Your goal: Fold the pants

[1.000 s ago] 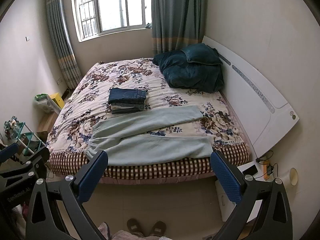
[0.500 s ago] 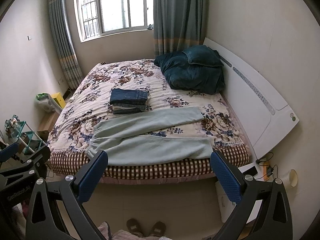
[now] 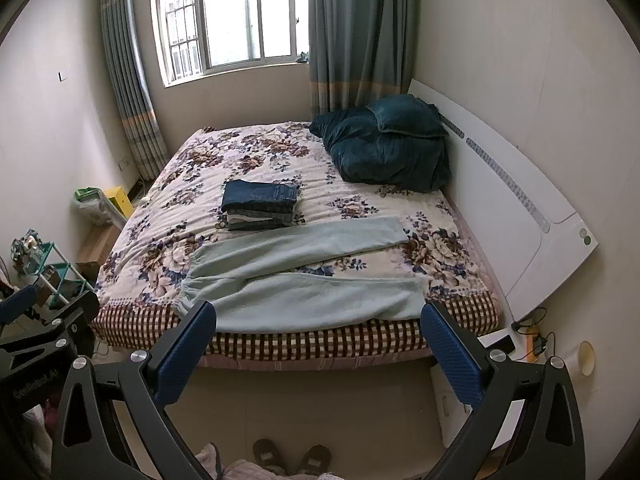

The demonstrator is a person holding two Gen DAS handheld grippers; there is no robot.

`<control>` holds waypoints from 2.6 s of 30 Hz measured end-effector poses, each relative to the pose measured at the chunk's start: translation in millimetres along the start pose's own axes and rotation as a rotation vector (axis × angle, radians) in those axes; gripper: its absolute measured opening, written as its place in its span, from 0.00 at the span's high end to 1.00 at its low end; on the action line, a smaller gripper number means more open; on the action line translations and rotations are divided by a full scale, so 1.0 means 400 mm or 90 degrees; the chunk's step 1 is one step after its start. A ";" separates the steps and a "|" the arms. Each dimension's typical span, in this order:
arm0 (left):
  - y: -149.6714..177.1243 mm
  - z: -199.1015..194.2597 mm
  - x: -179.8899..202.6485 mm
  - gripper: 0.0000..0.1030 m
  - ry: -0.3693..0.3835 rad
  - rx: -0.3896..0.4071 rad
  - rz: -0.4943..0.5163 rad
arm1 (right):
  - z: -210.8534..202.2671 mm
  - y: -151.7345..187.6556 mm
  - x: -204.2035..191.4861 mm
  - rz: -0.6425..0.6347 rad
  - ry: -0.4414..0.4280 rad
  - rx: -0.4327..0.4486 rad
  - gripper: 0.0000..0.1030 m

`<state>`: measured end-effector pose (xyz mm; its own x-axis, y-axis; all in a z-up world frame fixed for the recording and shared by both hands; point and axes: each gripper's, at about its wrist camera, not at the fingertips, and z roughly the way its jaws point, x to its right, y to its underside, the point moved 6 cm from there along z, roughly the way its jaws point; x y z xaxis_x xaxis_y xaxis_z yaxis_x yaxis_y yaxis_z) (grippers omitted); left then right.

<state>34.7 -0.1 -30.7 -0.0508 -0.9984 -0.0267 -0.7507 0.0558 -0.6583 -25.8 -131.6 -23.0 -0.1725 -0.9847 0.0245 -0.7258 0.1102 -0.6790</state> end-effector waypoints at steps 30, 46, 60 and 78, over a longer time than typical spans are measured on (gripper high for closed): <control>0.005 -0.014 -0.037 0.00 -0.004 0.011 -0.002 | -0.029 -0.017 0.006 -0.005 -0.012 0.005 0.00; 0.004 0.128 0.005 0.00 -0.073 0.026 -0.016 | 0.107 -0.019 0.093 0.045 -0.033 0.003 0.00; -0.005 0.599 0.124 0.00 -0.086 -0.086 0.044 | 0.666 -0.009 0.170 0.072 0.039 -0.096 0.00; 0.070 1.441 0.502 0.00 0.034 -0.256 0.195 | 1.634 0.086 0.606 0.184 0.127 -0.348 0.00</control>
<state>382.8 -206.8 -488.1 -0.3336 -0.9340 -0.1283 -0.8899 0.3568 -0.2840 342.6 -454.5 -520.0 -0.4944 -0.8665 0.0684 -0.8564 0.4721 -0.2092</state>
